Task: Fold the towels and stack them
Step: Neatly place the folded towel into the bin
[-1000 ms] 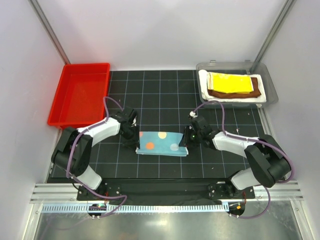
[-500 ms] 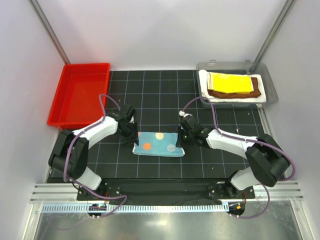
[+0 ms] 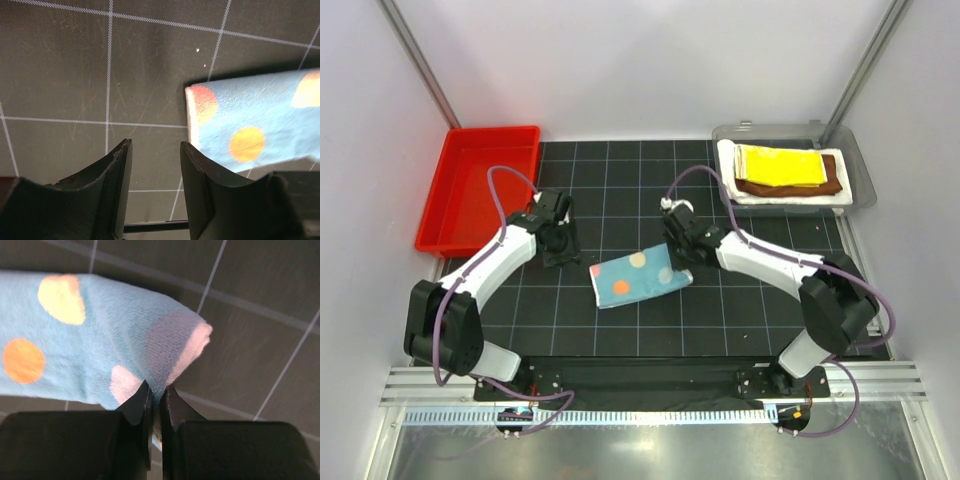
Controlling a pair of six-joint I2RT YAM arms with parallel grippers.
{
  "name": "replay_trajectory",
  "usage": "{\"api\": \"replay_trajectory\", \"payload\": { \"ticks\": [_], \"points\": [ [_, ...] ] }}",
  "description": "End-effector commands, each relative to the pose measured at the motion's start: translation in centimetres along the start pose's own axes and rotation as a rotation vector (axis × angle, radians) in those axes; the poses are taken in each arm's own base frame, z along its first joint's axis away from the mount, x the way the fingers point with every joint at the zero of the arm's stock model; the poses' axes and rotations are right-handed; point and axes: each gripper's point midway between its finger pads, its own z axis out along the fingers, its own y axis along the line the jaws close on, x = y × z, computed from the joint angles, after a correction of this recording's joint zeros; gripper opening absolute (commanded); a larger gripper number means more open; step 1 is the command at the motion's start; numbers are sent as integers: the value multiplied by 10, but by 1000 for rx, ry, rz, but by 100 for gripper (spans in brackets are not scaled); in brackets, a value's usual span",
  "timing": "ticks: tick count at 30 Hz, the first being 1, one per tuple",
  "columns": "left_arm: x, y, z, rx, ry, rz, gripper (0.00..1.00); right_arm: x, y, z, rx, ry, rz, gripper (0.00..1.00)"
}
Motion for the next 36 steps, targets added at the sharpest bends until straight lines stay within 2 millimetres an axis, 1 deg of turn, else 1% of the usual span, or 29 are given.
{"api": "replay_trajectory", "payload": {
  "ticks": [1,2,3,4,5,6,7,8,9,10,11,12,13,15,16,18,19,21,22,23,25,26,28,29,31,32,33,35,36],
  "points": [
    [-14,0,-6,-2,-27,23,47,-46,-20,-4,40,-34,-60,1],
    [-15,-1,-5,2,-26,25,47,-71,-31,-8,47,-67,-26,1],
    [-14,-1,-1,4,-15,32,47,-70,-40,2,62,-21,-49,1],
    [-14,-2,1,7,-10,36,47,-77,-45,4,58,-12,-43,1],
    [-16,-3,3,10,-7,40,47,-102,-47,1,53,-43,-37,1],
    [-15,-5,9,14,11,46,47,-105,-64,15,78,-6,-26,1],
    [-15,-5,12,14,21,53,47,-106,-72,18,92,36,-46,1],
    [-15,-7,16,17,31,59,47,-133,-74,12,92,-12,-44,1],
    [-19,-11,16,30,33,62,47,-143,-88,14,108,-15,-27,1],
    [-17,-11,25,20,55,66,47,-142,-94,26,109,21,-25,1],
    [-17,-16,27,47,68,68,47,-167,-96,19,92,-30,-10,1],
    [-19,-21,30,63,74,71,47,-175,-103,23,96,-33,1,1],
    [-16,-25,36,78,99,70,47,-189,-116,24,109,-36,8,1],
    [-17,-29,42,96,116,76,47,-200,-129,25,123,-30,15,1],
    [-19,-34,42,115,119,77,46,-210,-142,26,133,-31,31,1],
    [-16,-37,48,127,144,78,46,-217,-157,23,152,-30,38,1],
    [-16,-40,49,140,152,79,47,-232,-170,15,163,-70,54,1],
    [-15,-44,50,157,162,77,46,-234,-186,19,168,-59,79,1],
    [-14,-45,49,167,166,76,46,-242,-192,14,176,-83,86,1],
    [-14,-46,49,173,168,75,46,-242,-207,13,195,-84,106,1],
    [-17,-46,45,178,149,85,48,-245,-220,8,197,-101,133,1],
    [-20,-44,45,170,141,83,48,-244,-231,4,203,-104,154,1],
    [-24,-40,41,168,136,80,48,-245,-244,-5,226,-123,156,1],
    [-24,-41,39,174,135,80,48,-245,-259,-11,243,-134,174,1],
    [-28,-40,38,176,124,72,48,-250,-272,-23,255,-164,191,1],
    [-28,-40,38,176,123,70,48,-249,-281,-28,265,-169,205,1],
    [-28,-41,38,180,126,70,48,-249,-299,-37,283,-191,234,1],
    [-26,-41,39,185,136,71,48,-248,-313,-44,292,-205,255,1],
    [-24,-41,39,186,142,71,48,-248,-326,-50,306,-218,273,1]
  ]
}}
